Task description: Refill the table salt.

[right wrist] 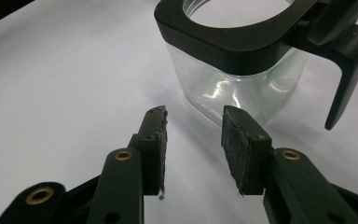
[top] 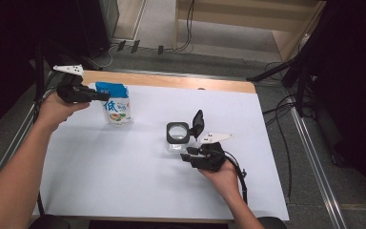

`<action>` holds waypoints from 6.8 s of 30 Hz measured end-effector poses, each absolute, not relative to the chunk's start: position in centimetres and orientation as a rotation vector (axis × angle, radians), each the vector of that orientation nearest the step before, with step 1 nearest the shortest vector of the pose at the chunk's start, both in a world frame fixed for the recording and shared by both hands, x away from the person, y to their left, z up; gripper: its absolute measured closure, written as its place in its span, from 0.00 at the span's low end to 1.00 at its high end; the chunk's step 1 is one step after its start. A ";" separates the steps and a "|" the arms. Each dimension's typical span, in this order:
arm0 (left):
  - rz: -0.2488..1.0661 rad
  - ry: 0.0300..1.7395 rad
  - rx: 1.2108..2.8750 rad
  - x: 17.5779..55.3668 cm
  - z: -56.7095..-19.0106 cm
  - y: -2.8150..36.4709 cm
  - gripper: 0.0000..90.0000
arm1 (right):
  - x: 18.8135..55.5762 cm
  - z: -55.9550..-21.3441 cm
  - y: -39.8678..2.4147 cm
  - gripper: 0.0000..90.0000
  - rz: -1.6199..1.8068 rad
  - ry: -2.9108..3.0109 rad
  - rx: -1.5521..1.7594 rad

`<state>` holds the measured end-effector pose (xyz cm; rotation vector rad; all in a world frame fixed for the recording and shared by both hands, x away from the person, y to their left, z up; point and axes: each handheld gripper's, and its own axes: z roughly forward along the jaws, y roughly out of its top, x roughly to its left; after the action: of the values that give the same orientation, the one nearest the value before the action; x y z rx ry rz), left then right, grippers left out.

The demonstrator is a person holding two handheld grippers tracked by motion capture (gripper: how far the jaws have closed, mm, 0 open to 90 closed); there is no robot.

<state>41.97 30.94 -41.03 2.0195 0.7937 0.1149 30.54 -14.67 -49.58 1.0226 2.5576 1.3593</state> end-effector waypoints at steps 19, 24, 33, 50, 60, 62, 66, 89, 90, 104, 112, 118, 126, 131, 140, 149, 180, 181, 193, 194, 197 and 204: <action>0.110 0.814 1.991 39.9 -36.7 27.9 1.00 | 29.8 -48.9 -14.5 0.69 1.417 2.545 0.986; 0.103 0.807 2.003 39.0 -35.7 26.7 1.00 | 29.0 -48.3 -13.9 0.68 1.446 2.547 0.949; 0.071 0.750 2.005 37.1 -34.5 25.2 1.00 | 28.1 -47.1 -11.3 0.68 1.502 2.550 0.912; 0.032 0.719 2.016 35.3 -33.6 24.0 1.00 | 30.1 -48.3 -3.5 0.49 1.320 2.496 0.903; 0.011 0.713 2.015 34.7 -33.2 23.9 1.00 | 31.0 -49.4 0.1 0.39 1.406 2.466 0.968; 0.011 0.709 2.019 34.5 -33.1 23.7 1.00 | 31.1 -49.6 0.6 0.38 1.410 2.457 0.969; 0.012 0.706 2.016 34.3 -32.7 23.4 1.00 | 31.5 -50.0 1.2 0.34 1.411 2.415 0.969; -0.055 0.752 2.013 34.0 -32.6 23.1 1.00 | 32.1 -52.0 2.2 0.35 1.443 2.284 0.931; -0.048 0.756 2.015 34.0 -32.7 23.0 1.00 | 32.2 -52.0 2.3 0.35 1.450 2.280 0.935; -0.079 0.797 2.011 34.3 -32.8 21.6 1.00 | 31.7 -51.6 2.2 0.42 1.490 2.210 0.914; -0.045 0.801 2.034 34.7 -33.4 20.4 0.99 | 30.2 -51.6 2.8 0.46 1.454 2.230 0.760; -0.059 0.804 2.024 35.6 -34.5 19.8 0.98 | 30.3 -51.8 2.6 0.45 1.424 2.256 0.764; -0.070 0.790 2.042 36.0 -35.6 18.5 0.97 | 30.1 -52.7 2.3 0.60 1.439 2.338 0.755; -0.069 0.794 2.056 36.1 -35.8 17.8 0.98 | 29.8 -52.6 2.1 0.53 1.431 2.324 0.748; -0.087 0.787 2.034 36.4 -36.0 17.6 0.95 | 29.1 -52.1 2.2 0.55 1.458 2.332 0.678; -0.079 0.735 2.073 35.8 -36.6 17.9 0.90 | 29.1 -51.8 1.5 0.60 1.510 2.326 0.688; -0.106 0.748 2.088 36.0 -37.4 16.1 0.93 | 29.1 -51.3 0.3 0.57 1.579 2.295 0.827; -0.106 0.748 2.088 36.0 -37.4 16.1 0.92 | 29.1 -51.3 0.3 0.57 1.579 2.295 0.827; -0.093 0.789 2.153 35.9 -38.2 15.8 1.00 | 28.9 -51.8 0.3 0.55 1.549 2.317 0.827; -0.087 0.796 2.161 35.9 -38.2 15.8 1.00 | 28.8 -51.8 0.3 0.50 1.542 2.311 0.835; -0.085 0.800 2.167 36.0 -38.2 15.7 1.00 | 28.8 -51.8 0.4 0.46 1.537 2.298 0.841; -0.111 0.766 2.149 35.8 -38.2 15.2 0.95 | 28.6 -51.5 0.3 0.58 1.608 2.304 0.840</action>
<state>35.77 15.24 -38.23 2.1491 0.7657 -0.1115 28.63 0.33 -51.51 0.8400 2.3036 1.6079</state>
